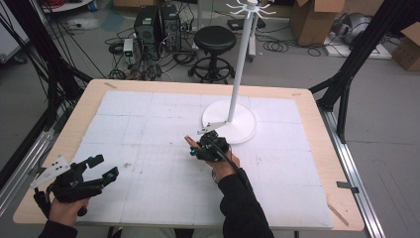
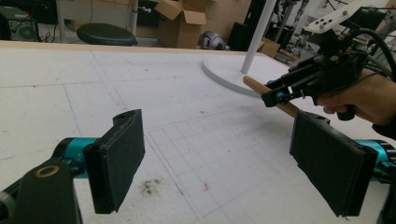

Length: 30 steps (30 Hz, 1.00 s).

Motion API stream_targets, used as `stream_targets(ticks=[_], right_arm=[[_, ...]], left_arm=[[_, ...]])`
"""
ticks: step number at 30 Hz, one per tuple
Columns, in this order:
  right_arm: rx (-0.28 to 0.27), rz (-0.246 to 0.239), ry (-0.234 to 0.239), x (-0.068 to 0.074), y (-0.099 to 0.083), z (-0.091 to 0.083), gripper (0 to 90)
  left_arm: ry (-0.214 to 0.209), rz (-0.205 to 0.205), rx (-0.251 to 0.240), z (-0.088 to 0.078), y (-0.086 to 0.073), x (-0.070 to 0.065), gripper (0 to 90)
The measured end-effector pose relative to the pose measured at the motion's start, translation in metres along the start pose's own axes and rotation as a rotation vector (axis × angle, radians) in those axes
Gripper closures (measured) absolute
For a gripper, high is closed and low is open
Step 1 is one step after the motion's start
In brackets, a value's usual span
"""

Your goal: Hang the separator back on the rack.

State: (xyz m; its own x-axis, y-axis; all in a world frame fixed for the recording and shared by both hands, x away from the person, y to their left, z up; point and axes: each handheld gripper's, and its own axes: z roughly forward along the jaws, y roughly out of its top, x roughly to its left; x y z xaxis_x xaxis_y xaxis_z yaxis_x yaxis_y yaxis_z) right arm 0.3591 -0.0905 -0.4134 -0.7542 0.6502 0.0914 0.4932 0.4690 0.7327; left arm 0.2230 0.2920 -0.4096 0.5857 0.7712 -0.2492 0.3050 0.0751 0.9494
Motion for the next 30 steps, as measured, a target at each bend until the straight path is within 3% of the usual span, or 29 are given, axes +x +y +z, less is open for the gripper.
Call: stream_targets(ticks=[21, 25, 28, 30], right_arm=[[-0.215, 0.013, 0.198, 0.018, -0.01, -0.056, 66.9], [-0.257, 0.01, 0.255, 0.022, -0.013, -0.068, 66.8], [-0.288, 0.0, 0.31, 0.028, -0.016, -0.076, 66.8], [-0.31, -0.009, 0.347, 0.032, -0.018, -0.08, 66.8]], left_arm=[[-0.026, 0.006, -0.031, -0.002, 0.005, -0.007, 19.3], [-0.074, 0.007, -0.057, -0.002, 0.013, -0.014, 19.3], [-0.129, 0.01, -0.072, -0.001, 0.02, -0.022, 19.6], [-0.19, 0.012, -0.068, 0.001, 0.024, -0.027, 21.8]])
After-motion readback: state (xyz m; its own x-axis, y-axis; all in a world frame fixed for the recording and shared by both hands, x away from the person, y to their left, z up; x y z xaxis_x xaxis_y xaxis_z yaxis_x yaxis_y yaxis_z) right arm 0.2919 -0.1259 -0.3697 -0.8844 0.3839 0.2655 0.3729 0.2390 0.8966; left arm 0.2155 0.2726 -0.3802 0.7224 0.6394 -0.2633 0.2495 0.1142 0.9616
